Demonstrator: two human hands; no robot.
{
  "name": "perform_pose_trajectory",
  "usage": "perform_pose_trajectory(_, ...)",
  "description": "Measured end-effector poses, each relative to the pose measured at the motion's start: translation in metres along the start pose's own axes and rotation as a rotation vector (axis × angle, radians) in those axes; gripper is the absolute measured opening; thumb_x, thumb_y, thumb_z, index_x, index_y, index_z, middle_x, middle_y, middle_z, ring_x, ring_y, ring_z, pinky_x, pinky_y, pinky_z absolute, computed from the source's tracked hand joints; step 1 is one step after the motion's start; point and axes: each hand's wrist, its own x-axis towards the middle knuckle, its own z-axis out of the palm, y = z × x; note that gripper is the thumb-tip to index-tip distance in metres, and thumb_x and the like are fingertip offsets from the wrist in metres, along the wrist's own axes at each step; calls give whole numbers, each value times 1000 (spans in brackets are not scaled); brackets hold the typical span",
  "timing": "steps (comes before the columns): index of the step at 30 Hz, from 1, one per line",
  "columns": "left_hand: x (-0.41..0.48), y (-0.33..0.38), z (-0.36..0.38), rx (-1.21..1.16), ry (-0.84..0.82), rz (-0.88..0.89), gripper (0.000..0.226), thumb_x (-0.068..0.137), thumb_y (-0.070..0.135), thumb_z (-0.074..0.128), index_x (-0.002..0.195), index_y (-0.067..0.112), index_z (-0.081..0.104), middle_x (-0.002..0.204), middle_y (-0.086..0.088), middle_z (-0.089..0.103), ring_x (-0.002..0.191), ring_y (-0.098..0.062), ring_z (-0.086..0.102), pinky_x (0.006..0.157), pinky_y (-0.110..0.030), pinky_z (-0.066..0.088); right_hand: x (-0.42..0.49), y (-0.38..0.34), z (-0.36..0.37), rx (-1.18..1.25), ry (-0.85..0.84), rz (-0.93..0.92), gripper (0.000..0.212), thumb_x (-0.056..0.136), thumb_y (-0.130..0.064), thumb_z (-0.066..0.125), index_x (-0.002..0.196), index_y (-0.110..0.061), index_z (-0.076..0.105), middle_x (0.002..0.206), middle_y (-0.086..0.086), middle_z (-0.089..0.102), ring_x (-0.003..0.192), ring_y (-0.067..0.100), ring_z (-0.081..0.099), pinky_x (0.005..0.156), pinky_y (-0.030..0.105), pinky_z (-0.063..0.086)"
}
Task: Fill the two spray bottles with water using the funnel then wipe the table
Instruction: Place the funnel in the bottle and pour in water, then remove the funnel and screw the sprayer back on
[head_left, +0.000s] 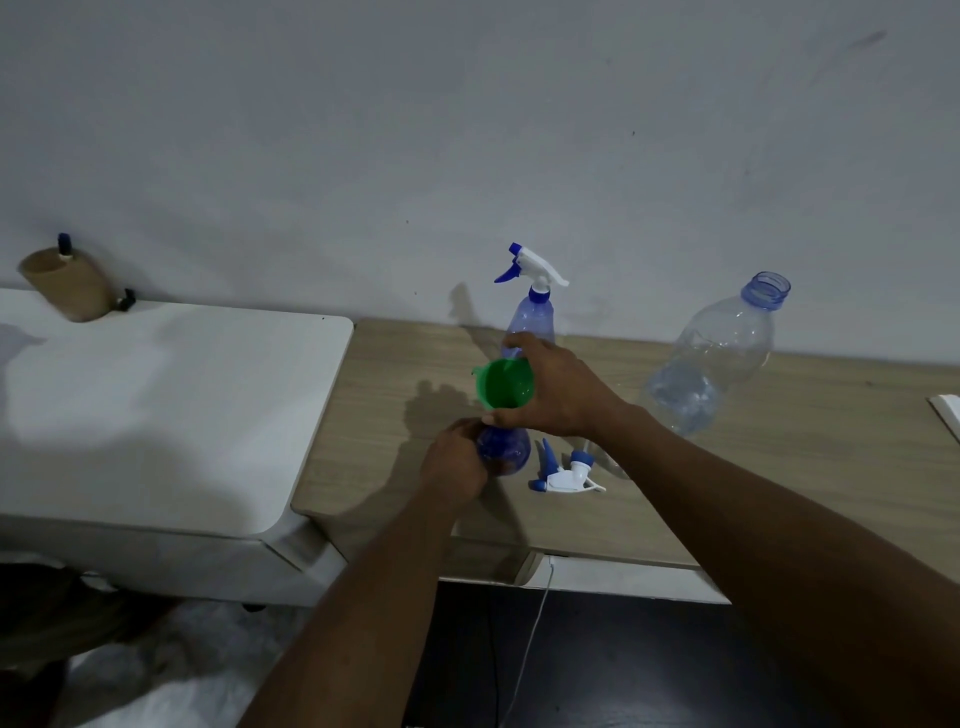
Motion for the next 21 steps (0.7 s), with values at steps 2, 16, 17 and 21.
perform_pose_trajectory(2, 0, 0, 0, -1, 9, 3, 63, 78, 33, 83, 133, 21, 56, 131, -3, 61, 117, -24, 57, 98, -35, 43, -1, 1, 0, -11, 2, -10, 99, 66, -58, 82, 145, -23, 35, 144, 6, 48, 125, 25, 50, 96, 39, 49)
perform_pose_trajectory(16, 3, -4, 0, 17, 0, 72, 66, 75, 33, 85, 134, 27, 57, 129, 0, 63, 113, -23, 60, 85, -27, 41, -3, 11, -2, -54, -27, 41, 91, 71, -57, 76, 145, -27, 34, 138, 7, 46, 117, 26, 52, 91, 40, 51)
perform_pose_trajectory(17, 3, -4, 1, 26, -1, 81, 66, 75, 34, 84, 135, 27, 57, 128, 0, 64, 112, -22, 61, 84, -26, 41, -3, 12, -4, -32, -35, 63, 88, 72, -55, 77, 145, -28, 36, 137, 8, 46, 115, 26, 52, 90, 38, 50)
perform_pose_trajectory(21, 3, -6, 3, 63, 12, 79, 65, 75, 35, 83, 134, 31, 58, 124, 2, 66, 106, -21, 63, 81, -26, 42, -6, 15, -11, 155, -54, 165, 69, 77, -42, 78, 135, -24, 46, 122, 2, 55, 105, 20, 55, 81, 28, 48)
